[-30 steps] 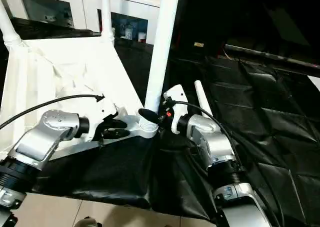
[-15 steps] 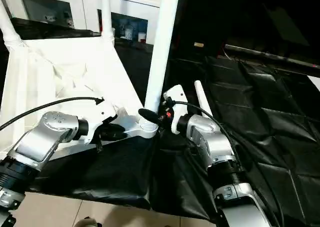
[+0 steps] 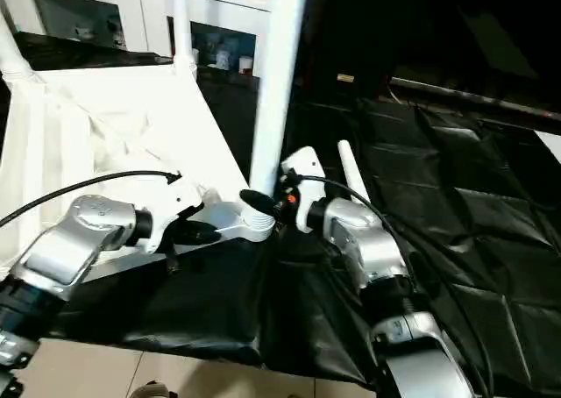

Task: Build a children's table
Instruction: Insert table leg to table base

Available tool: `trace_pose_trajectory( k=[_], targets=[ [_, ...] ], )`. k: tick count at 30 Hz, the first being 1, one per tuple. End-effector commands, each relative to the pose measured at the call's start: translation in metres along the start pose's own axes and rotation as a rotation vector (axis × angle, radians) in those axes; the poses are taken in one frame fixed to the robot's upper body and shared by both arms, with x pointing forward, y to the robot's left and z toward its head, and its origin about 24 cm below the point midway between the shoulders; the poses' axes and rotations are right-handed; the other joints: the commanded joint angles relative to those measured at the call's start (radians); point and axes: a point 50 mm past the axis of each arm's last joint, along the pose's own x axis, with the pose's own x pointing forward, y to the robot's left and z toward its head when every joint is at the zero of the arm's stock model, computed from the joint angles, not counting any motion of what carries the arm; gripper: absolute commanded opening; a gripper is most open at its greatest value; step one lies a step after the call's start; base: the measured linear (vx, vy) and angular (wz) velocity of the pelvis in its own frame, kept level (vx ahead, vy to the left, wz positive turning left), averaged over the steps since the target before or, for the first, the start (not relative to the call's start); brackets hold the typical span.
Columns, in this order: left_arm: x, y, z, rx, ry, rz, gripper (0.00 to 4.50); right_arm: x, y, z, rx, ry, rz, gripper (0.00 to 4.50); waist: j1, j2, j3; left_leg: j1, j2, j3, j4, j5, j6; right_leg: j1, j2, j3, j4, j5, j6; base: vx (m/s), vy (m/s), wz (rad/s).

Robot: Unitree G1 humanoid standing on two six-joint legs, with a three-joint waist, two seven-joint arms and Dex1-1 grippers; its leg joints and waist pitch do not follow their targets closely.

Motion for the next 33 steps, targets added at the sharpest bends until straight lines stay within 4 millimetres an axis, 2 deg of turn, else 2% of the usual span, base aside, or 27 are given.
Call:
trace_pose_trajectory(
  k=[1, 5, 11, 13, 14, 17, 18, 20, 22, 23, 24, 25, 26, 27, 28, 31, 32, 33],
  targets=[
    [0.006, -0.011, 0.003, 0.027, -0.006, -0.077, 0.0, 0.0, -0.003, -0.007, 0.014, 0.05, -0.016, 1.88, 0.001, 0.02, -0.067, 0.008, 0.008, 0.004, -0.068, -0.184, -0.035, 0.053, -0.062, 0.052, -0.078, -0.158, -0.161, 0.0, 0.0, 0.0],
    [0.007, -0.009, 0.003, 0.027, -0.001, -0.062, 0.0, 0.0, -0.004, -0.011, 0.052, 0.065, -0.01, 1.88, -0.001, 0.019, -0.067, 0.01, 0.009, 0.003, -0.069, -0.199, -0.038, 0.053, -0.063, 0.052, -0.08, -0.177, -0.157, 0.0, 0.0, 0.0],
    [0.007, -0.008, 0.002, 0.027, 0.003, -0.048, 0.0, -0.003, -0.007, -0.013, 0.102, 0.006, -0.034, 1.88, 0.0, 0.018, -0.069, 0.009, 0.009, 0.003, -0.068, -0.195, -0.037, 0.053, -0.062, 0.051, -0.078, -0.151, -0.167, 0.0, 0.0, 0.0],
    [0.006, -0.007, 0.002, 0.026, 0.004, -0.041, 0.0, -0.007, -0.009, -0.015, 0.115, -0.014, -0.049, 1.88, 0.0, 0.019, -0.069, 0.01, 0.009, 0.004, -0.068, -0.196, -0.038, 0.053, -0.062, 0.052, -0.079, -0.155, -0.166, 0.0, 0.0, 0.0],
    [0.005, -0.005, 0.002, 0.025, 0.004, -0.031, 0.0, -0.011, -0.012, -0.019, 0.124, -0.03, -0.072, 1.88, 0.002, 0.027, -0.069, 0.011, 0.009, 0.003, -0.069, -0.198, -0.04, 0.052, -0.063, 0.052, -0.077, -0.15, -0.167, 0.0, 0.0, 0.0],
    [0.005, -0.003, 0.002, 0.024, 0.004, -0.022, 0.0, -0.014, -0.014, -0.023, 0.14, -0.048, -0.097, 1.88, 0.003, 0.024, -0.07, 0.011, 0.009, 0.003, -0.069, -0.204, -0.04, 0.053, -0.062, 0.051, -0.078, -0.137, -0.172, 0.0, 0.0, 0.0],
    [0.004, -0.002, 0.002, 0.025, 0.006, -0.018, 0.0, -0.016, -0.015, -0.025, 0.148, -0.06, -0.105, 1.88, 0.004, 0.031, -0.07, 0.011, 0.009, 0.002, -0.069, -0.206, -0.042, 0.053, -0.061, 0.051, -0.076, -0.137, -0.174, 0.0, 0.0, 0.0],
    [0.004, -0.001, 0.002, 0.027, 0.008, -0.011, 0.0, -0.018, -0.015, -0.028, 0.159, -0.075, -0.115, 1.88, 0.005, 0.03, -0.069, 0.013, 0.01, 0.003, -0.069, -0.222, -0.043, 0.052, -0.062, 0.052, -0.08, -0.145, -0.173, 0.0, 0.0, 0.0],
    [0.003, 0.002, 0.003, 0.032, 0.011, 0.001, 0.0, -0.021, -0.015, -0.035, 0.183, -0.107, -0.138, 1.88, 0.007, 0.041, -0.068, 0.014, 0.01, 0.001, -0.072, -0.249, -0.048, 0.05, -0.062, 0.052, -0.084, -0.151, -0.174, 0.0, 0.0, 0.0],
    [0.003, 0.004, 0.003, 0.034, 0.013, 0.006, 0.0, -0.023, -0.014, -0.039, 0.194, -0.12, -0.152, 1.88, 0.008, 0.038, -0.067, 0.014, 0.01, 0.001, -0.072, -0.258, -0.049, 0.051, -0.062, 0.051, -0.084, -0.16, -0.174, 0.0, 0.0, 0.0],
    [0.002, 0.005, 0.003, 0.036, 0.015, 0.007, 0.0, -0.023, -0.014, -0.042, 0.2, -0.126, -0.162, 1.88, 0.009, 0.041, -0.068, 0.015, 0.01, 0.0, -0.073, -0.271, -0.05, 0.051, -0.063, 0.051, -0.085, -0.174, -0.175, 0.0, 0.0, 0.0],
    [0.002, 0.005, 0.003, 0.038, 0.018, 0.008, 0.0, -0.024, -0.013, -0.044, 0.204, -0.13, -0.169, 1.88, 0.009, 0.04, -0.066, 0.016, 0.009, 0.0, -0.073, -0.279, -0.05, 0.05, -0.063, 0.051, -0.086, -0.187, -0.175, 0.0, 0.0, 0.0],
    [0.001, 0.006, 0.004, 0.04, 0.02, 0.011, 0.0, -0.025, -0.013, -0.05, 0.22, -0.141, -0.186, 1.88, 0.009, 0.042, -0.064, 0.016, 0.009, -0.002, -0.075, -0.295, -0.051, 0.051, -0.064, 0.05, -0.089, -0.219, -0.172, 0.0, 0.0, 0.0],
    [0.001, 0.006, 0.004, 0.04, 0.02, 0.011, 0.0, -0.025, -0.013, -0.05, 0.22, -0.141, -0.186, 1.88, 0.01, 0.05, -0.065, 0.018, 0.01, -0.002, -0.076, -0.308, -0.053, 0.05, -0.065, 0.052, -0.092, -0.228, -0.171, 0.0, 0.0, 0.0],
    [0.001, 0.006, 0.004, 0.04, 0.02, 0.011, 0.0, -0.025, -0.013, -0.05, 0.22, -0.141, -0.186, 1.88, 0.009, 0.047, -0.064, 0.017, 0.01, -0.003, -0.076, -0.309, -0.052, 0.051, -0.065, 0.051, -0.091, -0.23, -0.172, 0.0, 0.0, 0.0],
    [0.001, 0.007, 0.004, 0.041, 0.021, 0.012, 0.0, -0.026, -0.012, -0.053, 0.231, -0.149, -0.197, 1.88, 0.011, 0.05, -0.066, 0.018, 0.011, -0.004, -0.076, -0.293, -0.048, 0.052, -0.063, 0.052, -0.087, -0.207, -0.181, 0.0, 0.0, 0.0],
    [0.0, 0.008, 0.004, 0.048, 0.031, 0.006, 0.0, -0.028, -0.01, -0.059, 0.23, -0.147, -0.204, 1.88, 0.011, 0.057, -0.067, 0.018, 0.011, -0.004, -0.076, -0.29, -0.048, 0.051, -0.062, 0.052, -0.086, -0.178, -0.188, 0.0, 0.0, 0.0],
    [-0.001, 0.009, 0.004, 0.053, 0.039, 0.001, 0.0, -0.029, -0.006, -0.063, 0.206, -0.13, -0.194, 1.88, 0.012, 0.07, -0.067, 0.02, 0.009, -0.004, -0.076, -0.306, -0.051, 0.051, -0.062, 0.052, -0.086, -0.162, -0.194, 0.0, 0.0, 0.0]
  ],
)
